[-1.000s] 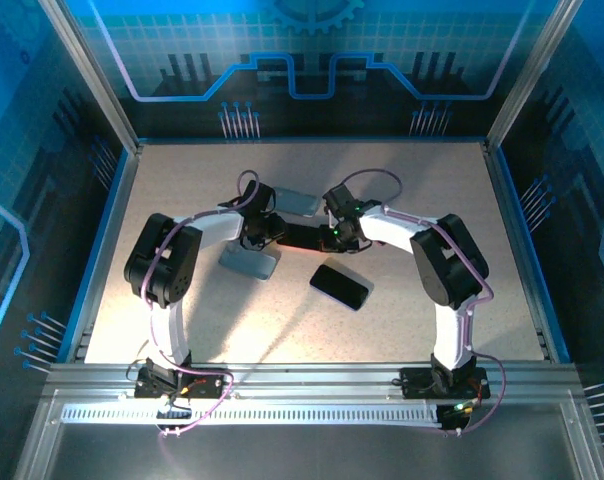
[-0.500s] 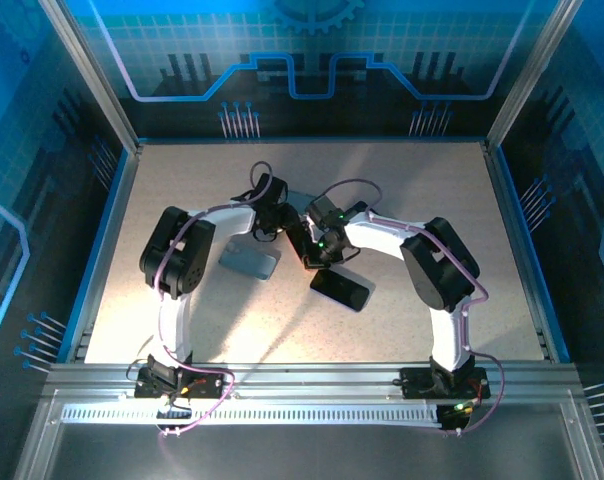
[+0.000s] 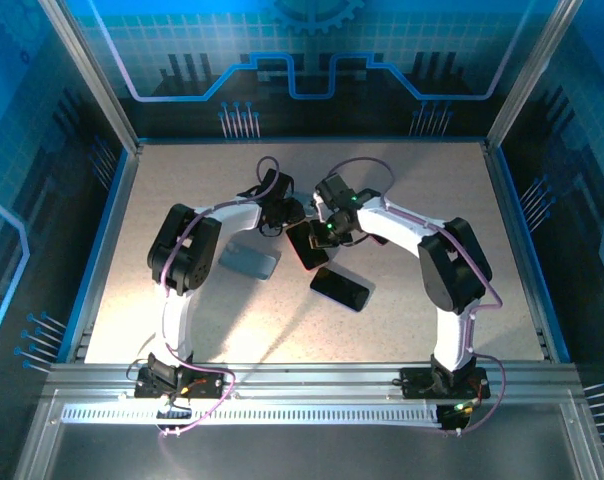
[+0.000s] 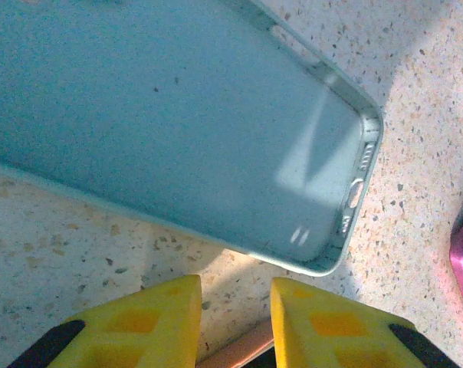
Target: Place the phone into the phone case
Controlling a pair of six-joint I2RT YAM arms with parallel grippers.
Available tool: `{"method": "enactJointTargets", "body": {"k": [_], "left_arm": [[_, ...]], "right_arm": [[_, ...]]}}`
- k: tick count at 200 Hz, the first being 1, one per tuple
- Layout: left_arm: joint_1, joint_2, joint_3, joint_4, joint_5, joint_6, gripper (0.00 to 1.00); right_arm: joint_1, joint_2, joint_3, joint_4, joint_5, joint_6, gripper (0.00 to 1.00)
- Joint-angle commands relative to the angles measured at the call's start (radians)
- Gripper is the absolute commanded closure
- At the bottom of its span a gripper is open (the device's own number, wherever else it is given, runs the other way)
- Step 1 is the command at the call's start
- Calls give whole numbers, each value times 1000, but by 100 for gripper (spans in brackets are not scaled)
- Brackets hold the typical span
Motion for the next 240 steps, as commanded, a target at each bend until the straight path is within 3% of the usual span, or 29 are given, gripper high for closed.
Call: {"method": "enactJointTargets", "body": {"k": [1,79,183,240], "left_arm": [[-1,-88,-18,-6,-40,40,69],[0,-171,-134,16,-36,11,69],[-28,-155,-201,67,-22,-43,69],[-49,-118,-199,71,-13,-59,69]], "right_arm": [[-16,0,10,-68,41,-55,100],[-34,27,-60,-34,18,-45,100],[-27,74,-111,-21,13,-50,100],[26,159,-178,-8,56,-50,100]]}}
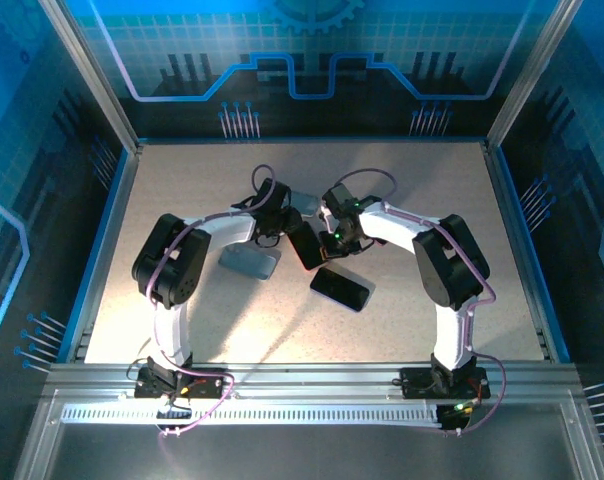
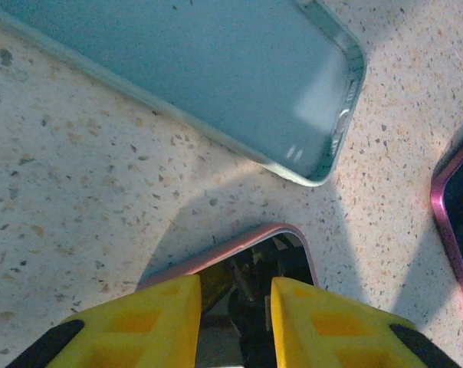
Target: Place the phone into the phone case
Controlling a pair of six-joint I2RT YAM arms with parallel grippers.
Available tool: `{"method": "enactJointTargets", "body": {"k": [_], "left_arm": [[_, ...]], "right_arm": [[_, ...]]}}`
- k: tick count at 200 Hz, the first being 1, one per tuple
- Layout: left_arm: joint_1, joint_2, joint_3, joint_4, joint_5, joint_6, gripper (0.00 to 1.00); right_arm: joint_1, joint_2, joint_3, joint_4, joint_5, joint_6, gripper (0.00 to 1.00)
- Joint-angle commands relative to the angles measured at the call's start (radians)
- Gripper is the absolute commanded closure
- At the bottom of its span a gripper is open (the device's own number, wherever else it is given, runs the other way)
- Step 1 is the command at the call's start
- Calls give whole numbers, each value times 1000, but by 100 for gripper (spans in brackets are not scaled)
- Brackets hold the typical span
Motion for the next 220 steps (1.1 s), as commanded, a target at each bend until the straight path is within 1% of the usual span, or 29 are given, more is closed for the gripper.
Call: {"method": "enactJointTargets", "body": {"k": [1,39,71,89,112,128,159,220], "left_arm": [[-12,25,-20,12,11,-20,69],[-14,45,-33,18,13,-29,70],[-15,59,-45,20,11,-33,70],[-15,72,-42,24,20,-35,70],[-19,101,-21,28,35,-35,69],[-32,130,18,10,37,-22,69],[-62,196,126,-26,49,-14,69],[-80,307,306,-55,71,-26,69]], "right_arm": [[46,120,-88,-12,29,-7,100],[66,180,-151,21,24,11,100],[60,188,-151,30,4,20,100],[35,168,-159,55,-45,47,100],[-21,124,-188,116,-127,107,100],[-52,90,-201,146,-145,134,100],[-94,42,-197,152,-129,150,100],[-148,15,-211,173,-104,154,100]]}}
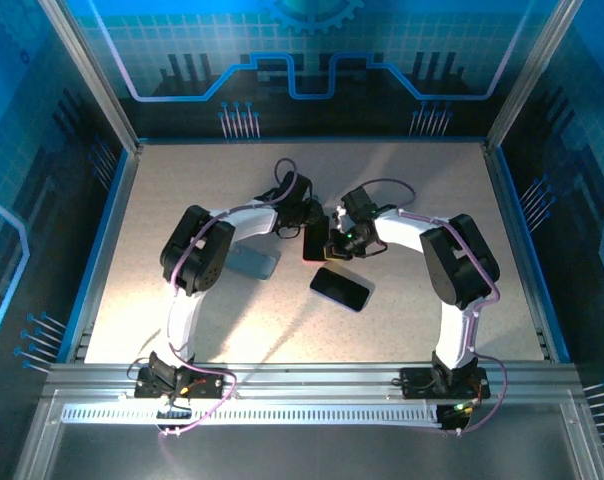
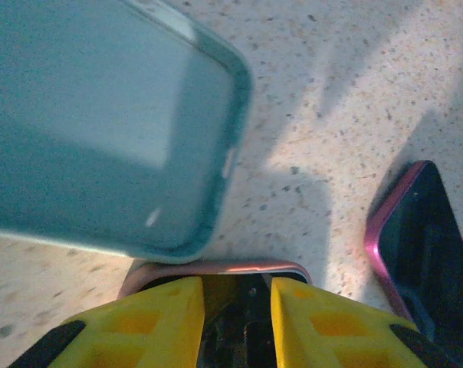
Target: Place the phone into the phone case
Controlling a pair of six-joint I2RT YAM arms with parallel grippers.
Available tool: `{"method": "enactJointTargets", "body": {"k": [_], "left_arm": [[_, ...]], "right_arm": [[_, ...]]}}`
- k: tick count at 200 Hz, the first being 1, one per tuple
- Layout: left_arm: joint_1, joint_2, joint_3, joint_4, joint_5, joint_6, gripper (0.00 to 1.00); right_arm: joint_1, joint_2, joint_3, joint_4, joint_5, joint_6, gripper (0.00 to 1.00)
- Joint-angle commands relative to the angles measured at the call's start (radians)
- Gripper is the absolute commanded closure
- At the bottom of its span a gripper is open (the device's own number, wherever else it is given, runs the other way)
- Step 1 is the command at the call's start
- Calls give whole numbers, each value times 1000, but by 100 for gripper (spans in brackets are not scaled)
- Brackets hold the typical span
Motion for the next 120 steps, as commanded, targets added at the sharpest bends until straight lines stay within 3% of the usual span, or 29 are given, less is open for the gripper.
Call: {"method": "enactJointTargets", "body": {"k": [1,60,120], "left_arm": [[-22,92,50,-67,41,-3,69],[-18,179,206,-136,30,2,69],[32,204,244,-128,16,-38,68]], "right_arm": [[-40,50,-52,-49,120,10,100],[-97,71,28,-38,162,14,100],[-124,167,162,-73,195,-18,100]]}}
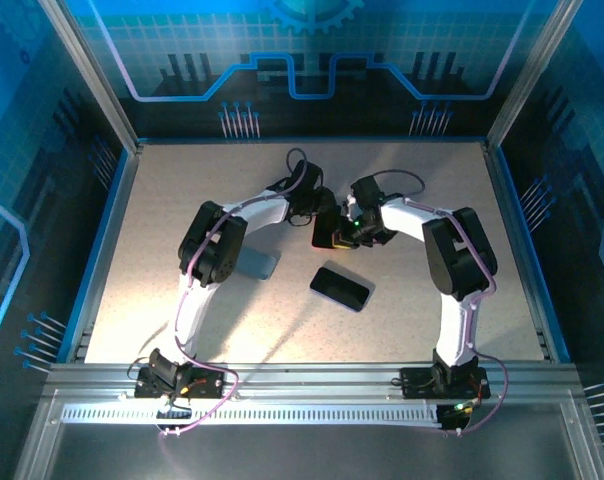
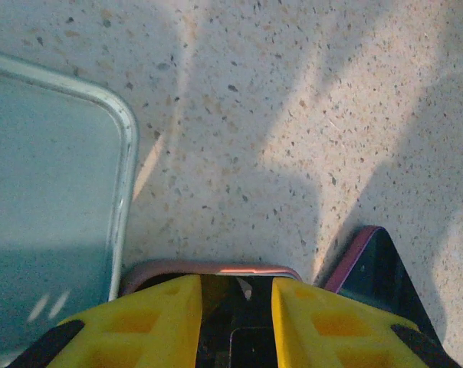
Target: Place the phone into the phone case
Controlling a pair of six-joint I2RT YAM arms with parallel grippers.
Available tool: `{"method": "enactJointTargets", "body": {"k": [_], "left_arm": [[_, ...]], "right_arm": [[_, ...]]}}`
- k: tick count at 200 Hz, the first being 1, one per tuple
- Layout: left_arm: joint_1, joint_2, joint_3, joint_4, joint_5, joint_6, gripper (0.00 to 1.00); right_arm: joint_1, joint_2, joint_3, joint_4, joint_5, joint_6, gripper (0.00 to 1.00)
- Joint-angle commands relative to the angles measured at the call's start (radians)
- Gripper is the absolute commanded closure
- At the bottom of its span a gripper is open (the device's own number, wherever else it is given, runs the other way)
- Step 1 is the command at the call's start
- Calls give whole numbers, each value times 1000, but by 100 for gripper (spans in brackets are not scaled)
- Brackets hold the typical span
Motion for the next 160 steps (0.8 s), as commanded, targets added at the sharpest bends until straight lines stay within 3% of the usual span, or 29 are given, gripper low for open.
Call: {"method": "enactJointTargets", "body": {"k": [1,160], "left_arm": [[27,51,0,-78,-8,-32,68],[128,214,313,-181,43,-1,66]], "right_arm": [[-43,96,37,-3,170,-25,100],[-46,298,327,-50,143,-4,100]]}}
